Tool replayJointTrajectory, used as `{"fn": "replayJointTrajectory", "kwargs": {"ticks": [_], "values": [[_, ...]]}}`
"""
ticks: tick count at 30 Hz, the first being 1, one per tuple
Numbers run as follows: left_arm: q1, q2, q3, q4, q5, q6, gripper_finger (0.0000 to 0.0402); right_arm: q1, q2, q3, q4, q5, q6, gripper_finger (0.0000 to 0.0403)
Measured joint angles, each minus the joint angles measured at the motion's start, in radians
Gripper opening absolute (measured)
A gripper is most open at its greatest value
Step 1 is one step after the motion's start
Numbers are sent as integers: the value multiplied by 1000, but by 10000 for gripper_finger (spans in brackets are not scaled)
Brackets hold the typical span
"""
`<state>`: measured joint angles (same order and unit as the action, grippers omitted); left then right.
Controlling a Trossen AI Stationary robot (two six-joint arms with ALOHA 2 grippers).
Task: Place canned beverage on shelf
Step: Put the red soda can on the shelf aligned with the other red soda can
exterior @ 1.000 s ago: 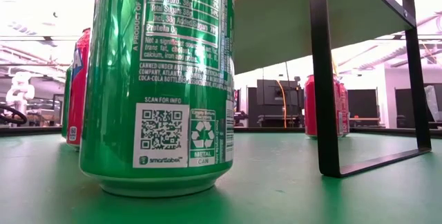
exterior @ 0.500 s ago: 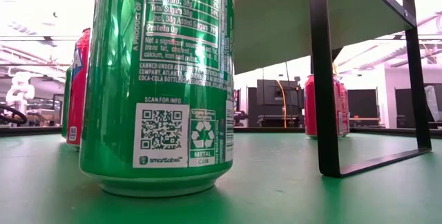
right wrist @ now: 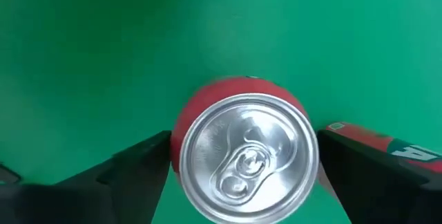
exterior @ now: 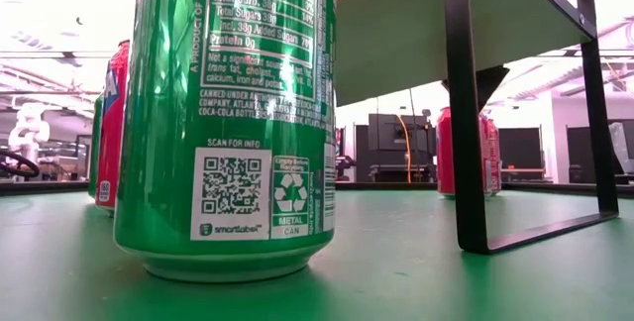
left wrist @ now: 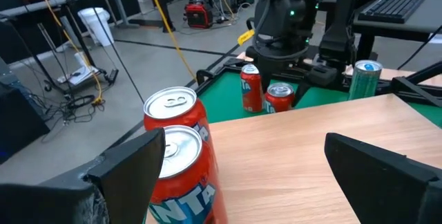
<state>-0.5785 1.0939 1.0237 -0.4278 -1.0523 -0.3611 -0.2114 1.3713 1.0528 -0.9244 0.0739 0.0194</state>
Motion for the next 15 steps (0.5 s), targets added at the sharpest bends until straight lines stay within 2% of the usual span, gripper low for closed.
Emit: {"fn": "replayJointTrajectory", "kwargs": {"ticks": [8,15], "values": [[0,0,0,0,0,-1,398,-19,0,-5,2,-4,25,292],[0,5,0,1,0,-9,398,-13,-1,-3,-7,-2,-2,289]]}}
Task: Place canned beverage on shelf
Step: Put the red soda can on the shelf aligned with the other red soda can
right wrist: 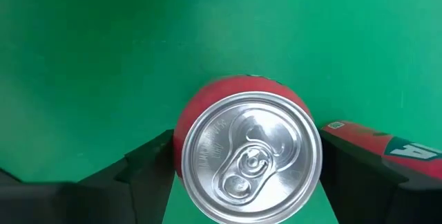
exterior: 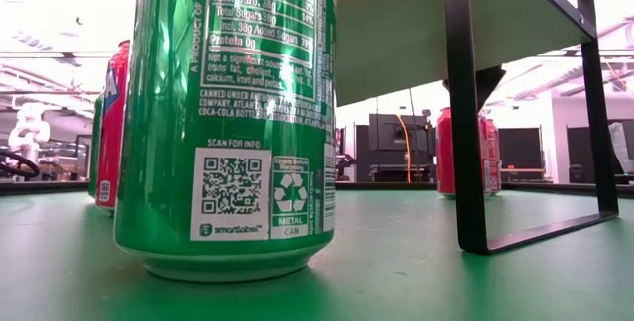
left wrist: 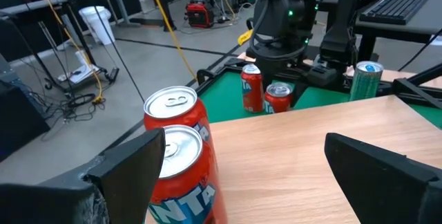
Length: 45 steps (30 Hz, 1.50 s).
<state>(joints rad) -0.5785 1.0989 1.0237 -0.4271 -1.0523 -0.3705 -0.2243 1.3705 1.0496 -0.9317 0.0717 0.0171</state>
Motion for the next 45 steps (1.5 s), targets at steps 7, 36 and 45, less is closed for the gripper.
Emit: {"fn": "replayJointTrajectory", "kwargs": {"ticks": [7,36,45], "values": [[0,27,0,1,0,-14,398,4,2,107,-106,35,-46,289],[41,252,-1,655,103,433,398,196,-34,630,-148,-8,-273,288],[60,309,-1,723,200,429,398,342,-20,630,-23,-23,-377,288]]}}
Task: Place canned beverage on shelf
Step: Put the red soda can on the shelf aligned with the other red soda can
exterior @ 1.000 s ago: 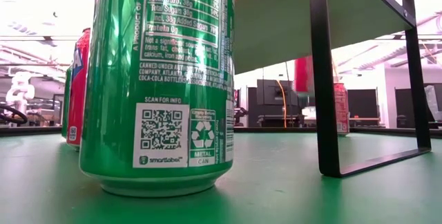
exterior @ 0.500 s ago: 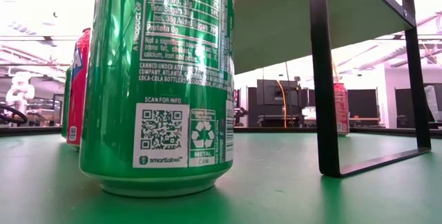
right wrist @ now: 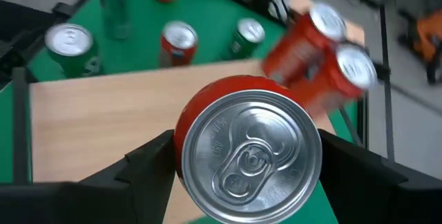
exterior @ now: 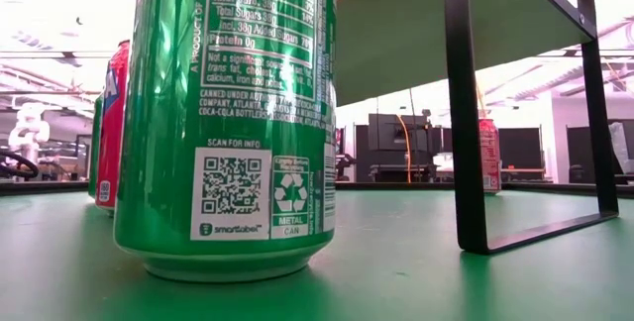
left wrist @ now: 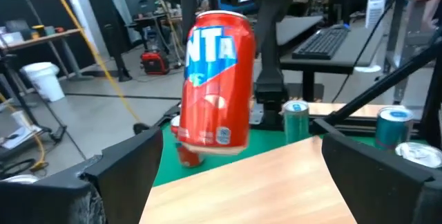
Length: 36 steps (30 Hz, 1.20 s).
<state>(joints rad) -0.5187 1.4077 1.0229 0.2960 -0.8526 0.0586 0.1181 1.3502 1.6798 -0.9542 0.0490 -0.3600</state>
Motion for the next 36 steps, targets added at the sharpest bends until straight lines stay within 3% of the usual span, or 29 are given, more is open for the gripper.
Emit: {"fn": "replayJointTrajectory", "kwargs": {"ticks": [9,21,36], "values": [[31,65,0,51,157,-22,398,96,73,0,86,2,-140,288],[56,110,1,-2,150,-151,398,120,153,-2,179,51,-205,288],[70,112,2,-67,139,-178,393,121,150,-2,258,0,-204,288]]}}
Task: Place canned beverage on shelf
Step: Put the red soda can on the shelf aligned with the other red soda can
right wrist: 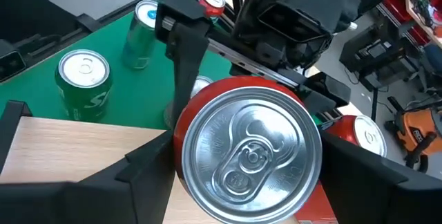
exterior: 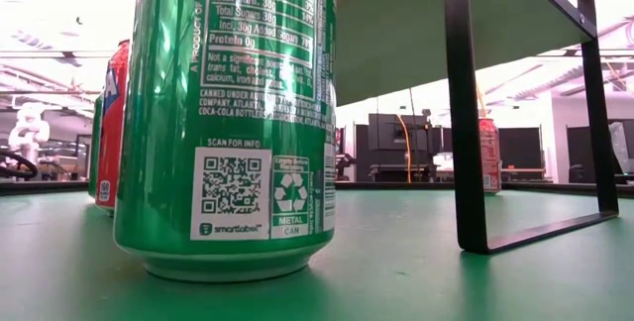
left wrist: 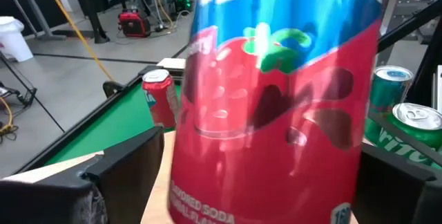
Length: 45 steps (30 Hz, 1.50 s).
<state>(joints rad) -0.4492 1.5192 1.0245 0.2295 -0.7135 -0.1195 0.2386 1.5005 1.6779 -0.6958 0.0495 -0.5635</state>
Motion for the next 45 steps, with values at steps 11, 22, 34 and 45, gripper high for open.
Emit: {"fn": "replayJointTrajectory", "kwargs": {"ticks": [11,22,34,45], "values": [[-1,0,0,-5,5,6,299,0,0,0,-18,-1,30,299],[-18,0,2,36,-20,54,293,-10,-7,1,-64,-1,266,352],[-111,0,97,57,-377,235,292,-21,-10,-270,443,-21,429,349],[-175,0,97,72,-609,230,291,-69,-9,-333,707,-26,445,349]]}}
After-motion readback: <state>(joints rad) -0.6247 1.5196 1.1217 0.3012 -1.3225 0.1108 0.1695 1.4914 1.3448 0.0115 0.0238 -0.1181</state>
